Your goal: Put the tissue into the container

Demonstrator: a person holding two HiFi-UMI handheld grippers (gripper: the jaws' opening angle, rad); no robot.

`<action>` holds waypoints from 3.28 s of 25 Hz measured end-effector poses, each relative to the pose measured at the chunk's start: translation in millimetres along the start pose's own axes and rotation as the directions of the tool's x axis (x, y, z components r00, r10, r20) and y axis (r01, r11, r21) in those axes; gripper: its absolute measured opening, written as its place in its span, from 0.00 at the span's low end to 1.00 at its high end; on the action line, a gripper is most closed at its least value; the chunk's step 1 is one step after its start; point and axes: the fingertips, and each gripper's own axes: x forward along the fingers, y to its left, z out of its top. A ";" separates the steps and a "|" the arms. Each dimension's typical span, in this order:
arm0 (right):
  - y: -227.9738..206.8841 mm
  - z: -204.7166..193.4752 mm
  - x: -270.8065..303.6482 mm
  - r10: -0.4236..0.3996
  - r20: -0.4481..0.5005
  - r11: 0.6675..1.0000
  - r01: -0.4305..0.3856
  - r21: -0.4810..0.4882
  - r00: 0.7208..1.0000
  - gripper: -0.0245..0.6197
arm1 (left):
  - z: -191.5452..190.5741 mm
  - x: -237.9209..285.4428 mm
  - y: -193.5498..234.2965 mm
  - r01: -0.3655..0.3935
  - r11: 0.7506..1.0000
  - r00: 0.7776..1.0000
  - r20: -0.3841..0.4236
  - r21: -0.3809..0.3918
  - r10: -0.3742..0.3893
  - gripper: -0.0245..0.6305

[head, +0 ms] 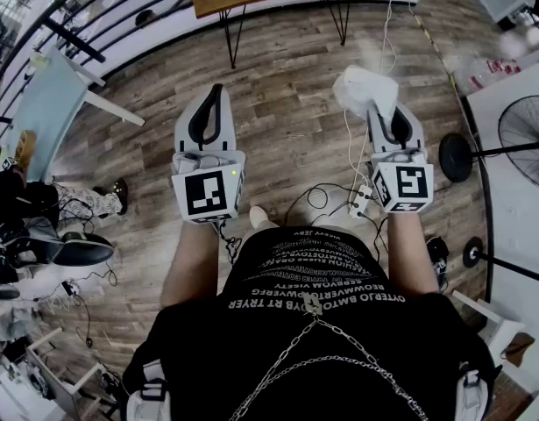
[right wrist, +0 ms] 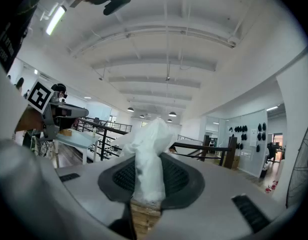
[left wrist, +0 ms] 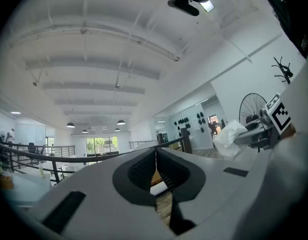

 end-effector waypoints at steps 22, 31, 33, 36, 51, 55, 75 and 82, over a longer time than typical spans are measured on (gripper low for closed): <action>-82.3 2.5 -17.3 0.123 0.120 0.989 -0.132 0.068 0.985 0.20 | 9.5 19.0 -102.7 -0.103 0.994 0.992 -0.064 0.030 0.105 0.08; -80.2 -9.9 58.4 0.108 0.066 0.991 -0.113 0.075 0.992 0.20 | -25.1 90.9 -65.4 -0.031 1.000 0.994 -0.104 -0.006 0.030 0.08; -83.0 -13.0 79.0 0.101 0.050 0.991 -0.105 0.079 0.994 0.20 | -30.7 111.4 -55.5 -0.017 1.000 0.994 -0.104 -0.008 0.016 0.08; -79.6 -10.9 111.8 0.100 0.035 0.992 -0.103 0.078 0.994 0.20 | -42.2 139.4 -37.3 -0.001 1.000 0.994 -0.113 -0.013 0.000 0.08; -92.6 21.4 178.8 0.012 0.007 0.991 -0.013 0.132 1.000 0.21 | -53.8 217.9 23.2 0.051 0.996 0.994 -0.092 -0.074 -0.057 0.08; -100.7 28.7 184.7 0.004 0.018 0.994 -0.006 0.110 1.000 0.21 | -56.4 226.3 25.5 0.080 0.995 0.991 -0.100 -0.063 -0.086 0.08; -164.4 -8.5 338.5 0.068 -0.017 0.993 -0.066 0.101 0.998 0.21 | -79.8 361.1 39.0 0.089 0.994 0.983 -0.152 -0.069 -0.099 0.08; -204.5 -4.6 394.7 0.089 -0.008 0.991 -0.088 0.103 0.996 0.21 | -78.2 429.4 41.9 0.058 0.998 0.986 -0.153 -0.036 -0.063 0.08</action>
